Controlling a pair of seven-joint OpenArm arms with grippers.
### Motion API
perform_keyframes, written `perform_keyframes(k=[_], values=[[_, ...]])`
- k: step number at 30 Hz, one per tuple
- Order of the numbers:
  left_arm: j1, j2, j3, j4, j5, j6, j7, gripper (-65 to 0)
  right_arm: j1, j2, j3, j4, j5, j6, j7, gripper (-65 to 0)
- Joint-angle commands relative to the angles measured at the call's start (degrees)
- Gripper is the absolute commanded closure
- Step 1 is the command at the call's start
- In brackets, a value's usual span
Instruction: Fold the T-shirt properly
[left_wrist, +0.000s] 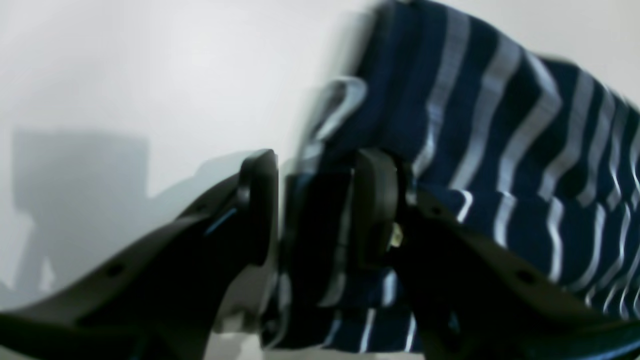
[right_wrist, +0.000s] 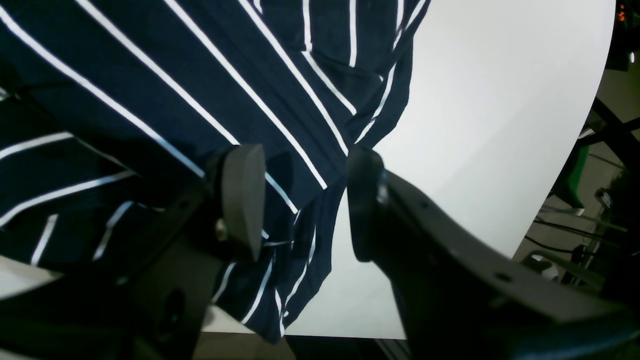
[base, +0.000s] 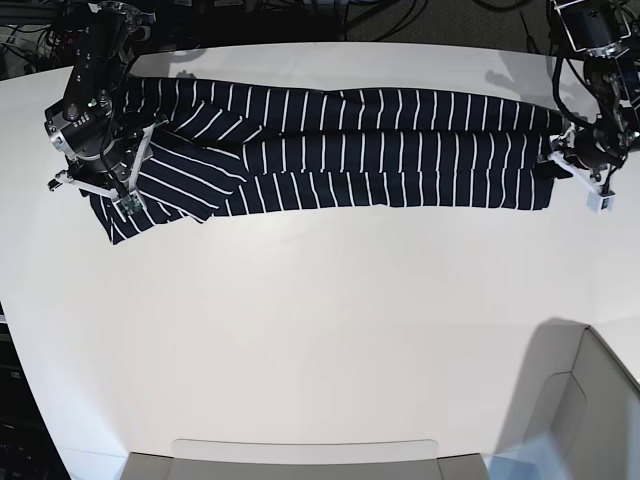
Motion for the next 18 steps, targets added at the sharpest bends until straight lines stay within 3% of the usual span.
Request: perform_keyframes(k=[1, 4, 13, 16, 18], values=[[0.6, -1.2, -0.1, 0.6, -0.5, -1.5, -0.6, -26.4, 0.6, 0.6, 0.1, 0.8, -0.1, 0.6, 0.2, -27.2], [0.9, -1.2, 3.7, -2.4, -0.5, -3.4, -1.3, -26.5, 0.6, 0.6, 0.1, 0.8, -0.1, 0.6, 0.2, -27.2], [0.8, -1.1, 20.3, -13.0, -0.9, -4.2, -9.0, -25.1, 1.1, 0.4, 0.1, 0.7, -0.1, 0.6, 0.2, -27.2], [-0.2, -1.0, 21.4, -14.9, -0.8, -10.3, -9.1, -15.8, 1.2, 0.1, 0.1, 0.8, -0.1, 0.6, 0.2, -27.2], [-2.2, -1.0, 21.3, -17.2, -0.6, -10.3, -8.7, -7.5, 1.2, 0.1, 0.1, 0.8, 0.0, 0.6, 0.2, -27.2]])
